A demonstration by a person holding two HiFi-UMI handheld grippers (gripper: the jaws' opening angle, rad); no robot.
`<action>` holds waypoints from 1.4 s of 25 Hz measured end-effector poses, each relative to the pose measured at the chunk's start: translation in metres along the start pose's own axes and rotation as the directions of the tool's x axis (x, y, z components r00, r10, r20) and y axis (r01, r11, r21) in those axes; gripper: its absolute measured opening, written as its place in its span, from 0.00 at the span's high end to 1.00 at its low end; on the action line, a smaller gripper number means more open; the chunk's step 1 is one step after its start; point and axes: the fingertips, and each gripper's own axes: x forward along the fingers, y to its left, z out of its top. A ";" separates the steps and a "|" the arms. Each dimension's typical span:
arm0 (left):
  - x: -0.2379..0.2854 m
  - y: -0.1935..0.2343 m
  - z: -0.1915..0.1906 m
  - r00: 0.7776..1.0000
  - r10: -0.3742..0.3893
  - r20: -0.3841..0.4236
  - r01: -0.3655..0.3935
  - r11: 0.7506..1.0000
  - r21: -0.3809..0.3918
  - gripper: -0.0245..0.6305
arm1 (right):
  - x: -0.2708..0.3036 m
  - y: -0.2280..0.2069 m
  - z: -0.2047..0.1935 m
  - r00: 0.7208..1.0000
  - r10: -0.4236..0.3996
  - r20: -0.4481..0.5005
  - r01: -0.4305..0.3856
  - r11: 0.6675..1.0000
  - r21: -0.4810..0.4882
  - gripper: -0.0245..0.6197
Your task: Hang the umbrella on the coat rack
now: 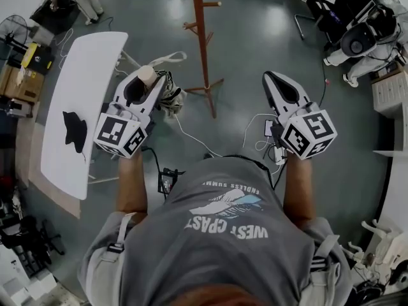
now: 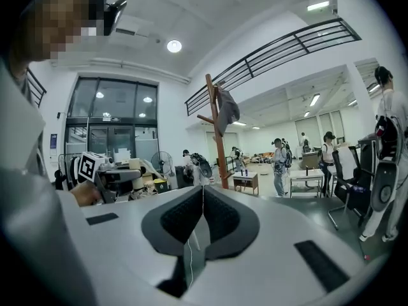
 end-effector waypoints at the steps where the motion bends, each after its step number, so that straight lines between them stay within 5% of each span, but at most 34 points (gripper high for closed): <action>1: 0.001 0.003 -0.002 1.000 -0.002 -0.001 0.002 1.000 -0.008 0.71 | 0.001 0.001 -0.001 1.000 -0.002 -0.008 0.002 1.000 -0.003 0.92; 17: 0.047 0.064 -0.047 0.997 0.057 -0.056 -0.062 0.994 -0.092 0.71 | 0.065 -0.009 -0.010 0.996 0.051 -0.068 -0.051 0.999 -0.001 0.92; 35: 0.128 0.114 -0.099 0.988 0.102 -0.114 -0.120 0.980 -0.162 0.71 | 0.127 -0.069 -0.023 0.980 0.092 -0.174 -0.090 0.996 0.014 0.92</action>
